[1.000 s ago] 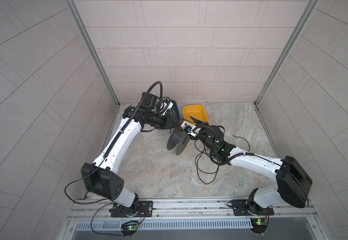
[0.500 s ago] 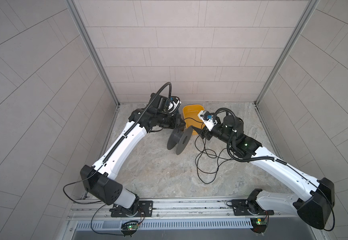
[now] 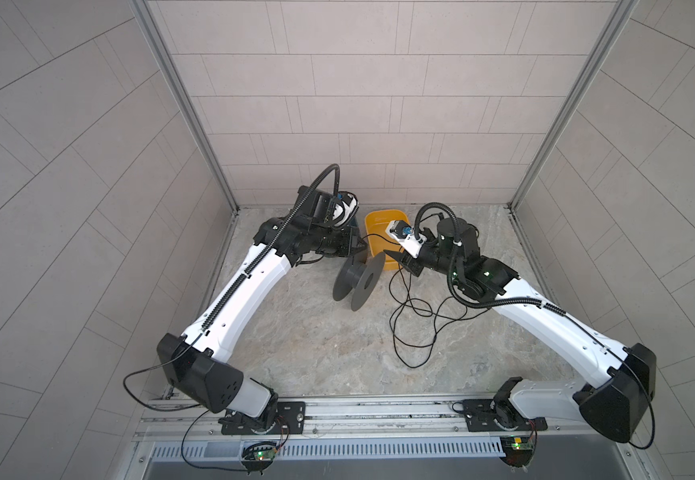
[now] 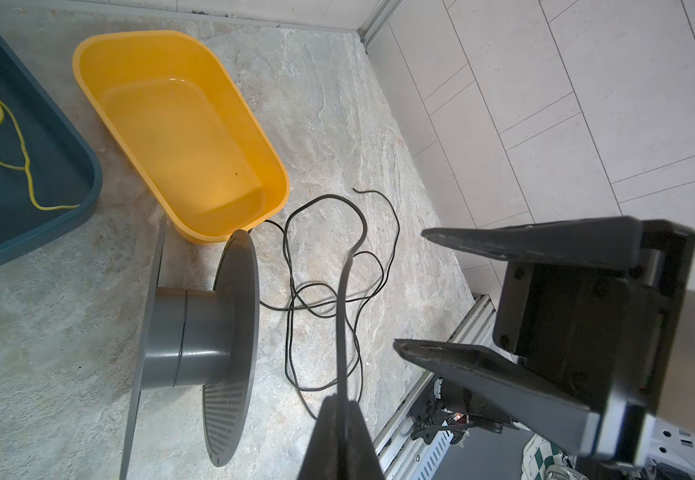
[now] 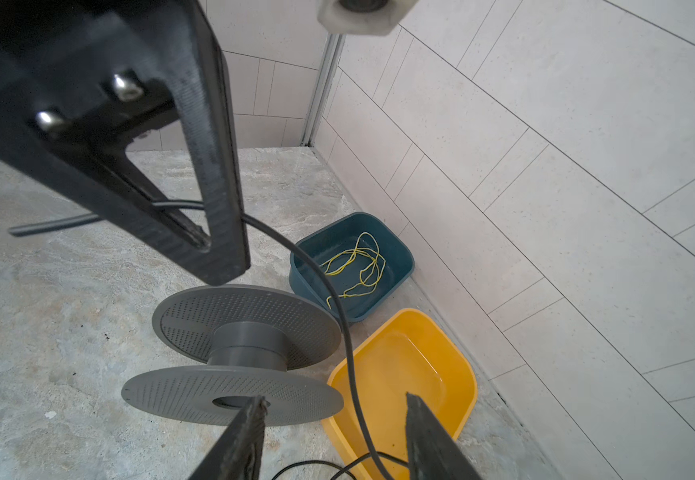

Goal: Wrap the cables

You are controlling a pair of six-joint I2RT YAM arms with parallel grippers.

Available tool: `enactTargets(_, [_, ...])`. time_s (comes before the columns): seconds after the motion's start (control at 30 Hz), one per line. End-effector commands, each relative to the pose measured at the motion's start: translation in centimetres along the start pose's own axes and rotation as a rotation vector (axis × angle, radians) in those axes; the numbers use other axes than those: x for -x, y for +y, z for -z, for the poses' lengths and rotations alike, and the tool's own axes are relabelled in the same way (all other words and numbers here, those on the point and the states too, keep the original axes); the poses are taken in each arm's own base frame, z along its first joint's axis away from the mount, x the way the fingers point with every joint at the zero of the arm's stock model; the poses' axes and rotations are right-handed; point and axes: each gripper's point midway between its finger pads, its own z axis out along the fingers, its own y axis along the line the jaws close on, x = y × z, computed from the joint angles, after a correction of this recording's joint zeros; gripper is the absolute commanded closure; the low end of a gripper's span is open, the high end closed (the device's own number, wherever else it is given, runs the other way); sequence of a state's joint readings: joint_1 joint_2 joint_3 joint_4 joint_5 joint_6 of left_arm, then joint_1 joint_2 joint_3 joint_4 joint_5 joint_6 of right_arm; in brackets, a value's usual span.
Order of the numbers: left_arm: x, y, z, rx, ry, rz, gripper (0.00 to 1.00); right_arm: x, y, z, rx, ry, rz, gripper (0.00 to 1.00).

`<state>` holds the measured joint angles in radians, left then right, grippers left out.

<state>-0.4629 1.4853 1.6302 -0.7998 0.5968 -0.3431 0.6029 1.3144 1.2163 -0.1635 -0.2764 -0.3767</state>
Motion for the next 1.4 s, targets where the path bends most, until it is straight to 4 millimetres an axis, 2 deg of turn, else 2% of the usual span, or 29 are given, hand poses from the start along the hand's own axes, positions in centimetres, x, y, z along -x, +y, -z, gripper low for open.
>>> enactTargets(0.0, [0.8,-1.3,1.4,-0.013,-0.042,-0.045,1.00,0.8,-0.1,-0.9,0.027,-0.015,0.034,0.48])
enactTargets(0.1, [0.9,-1.4,1.7,-0.012,-0.047,-0.054,1.00,0.8,-0.3,-2.1,0.034,-0.008,0.039,0.52])
enactTargets(0.23, [0.7,-1.3,1.8,-0.006,-0.045,-0.060,1.00,0.3,-0.6,-3.5,0.021,0.001,0.043,0.68])
enactTargets(0.37, [0.5,-0.8,1.8,0.021,-0.042,-0.067,1.00,0.1,-0.6,-3.8,0.017,-0.006,0.045,0.81])
enactTargets(0.5, [0.4,-0.4,1.5,0.030,-0.042,-0.069,1.00,-0.1,-0.6,-3.9,0.011,-0.003,0.045,0.99])
enactTargets(0.6, [0.2,0.0,1.4,0.050,-0.037,-0.078,1.00,-0.2,-1.2,-3.9,-0.027,-0.010,0.052,1.00])
enactTargets(0.67, [0.1,0.3,1.2,0.063,-0.031,-0.080,0.94,-0.3,-1.4,-3.8,-0.047,-0.020,0.071,1.00])
enactTargets(0.8, [-0.2,1.3,1.5,0.110,-0.027,-0.094,0.53,-0.9,-2.1,-4.0,-0.111,-0.023,0.133,1.00])
enactTargets(0.87, [-0.3,1.6,1.7,0.132,-0.023,-0.109,0.40,-1.7,-2.5,-4.3,-0.153,-0.022,0.184,1.00])
enactTargets(0.93, [-0.4,1.9,1.9,0.144,-0.021,-0.119,0.33,-2.5,-2.9,-4.5,-0.205,-0.017,0.237,1.00])
enactTargets(1.07, [-0.2,2.9,1.9,0.138,-0.007,-0.097,0.31,-3.1,-4.4,-4.4,-0.328,-0.022,0.306,1.00])
enactTargets(1.23, [-0.5,5.4,0.4,0.175,0.040,-0.076,0.30,-3.6,-4.8,-5.2,-0.386,-0.037,0.379,1.00])
enactTargets(1.37, [-0.3,6.3,-0.9,0.176,0.044,-0.085,0.30,-4.4,-4.9,-6.5,-0.413,-0.027,0.422,1.00])
